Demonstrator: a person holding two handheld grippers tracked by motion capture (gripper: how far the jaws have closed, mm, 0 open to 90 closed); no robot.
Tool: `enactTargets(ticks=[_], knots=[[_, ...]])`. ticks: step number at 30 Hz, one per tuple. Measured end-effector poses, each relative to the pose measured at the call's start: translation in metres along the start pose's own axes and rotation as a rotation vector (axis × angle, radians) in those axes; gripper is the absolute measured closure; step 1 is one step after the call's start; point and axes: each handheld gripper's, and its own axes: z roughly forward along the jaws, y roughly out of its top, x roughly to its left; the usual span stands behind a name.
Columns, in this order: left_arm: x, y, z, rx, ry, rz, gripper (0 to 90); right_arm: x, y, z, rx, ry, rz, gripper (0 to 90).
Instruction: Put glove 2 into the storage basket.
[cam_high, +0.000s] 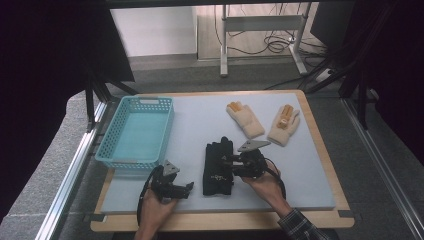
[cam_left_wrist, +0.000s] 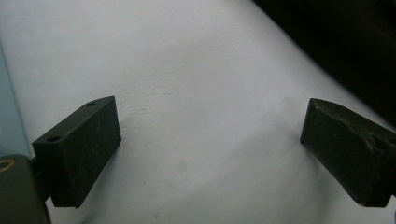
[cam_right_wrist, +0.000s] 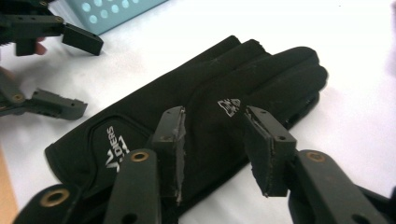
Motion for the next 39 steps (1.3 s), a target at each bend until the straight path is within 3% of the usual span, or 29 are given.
enactTargets(ticks=[6, 13, 18, 29, 35, 39], knots=[[0.000, 0.000, 0.000, 0.000, 0.000, -0.002, 5.2, -0.010, -0.013, -0.010, 0.004, 0.011, 0.012, 44.9], [0.000, 0.000, 0.000, -0.001, 0.000, -0.002, 5.2, -0.008, -0.035, -0.008, 0.087, 0.049, -0.037, 75.4], [0.000, 0.000, -0.001, -0.005, 0.001, -0.003, 5.7, -0.002, -0.047, -0.004, 0.106, 0.079, -0.067, 84.1], [0.002, -0.005, -0.006, -0.001, -0.006, 0.009, 5.8, 0.007, -0.047, 0.005, 0.082, 0.102, -0.100, 84.9], [0.007, -0.011, -0.011, 0.011, 0.014, -0.008, 2.0, 0.016, -0.042, 0.015, 0.078, 0.126, -0.113, 84.5], [0.012, -0.015, -0.015, 0.013, 0.014, 0.006, 0.7, 0.022, -0.038, 0.023, 0.076, 0.138, -0.121, 83.8]])
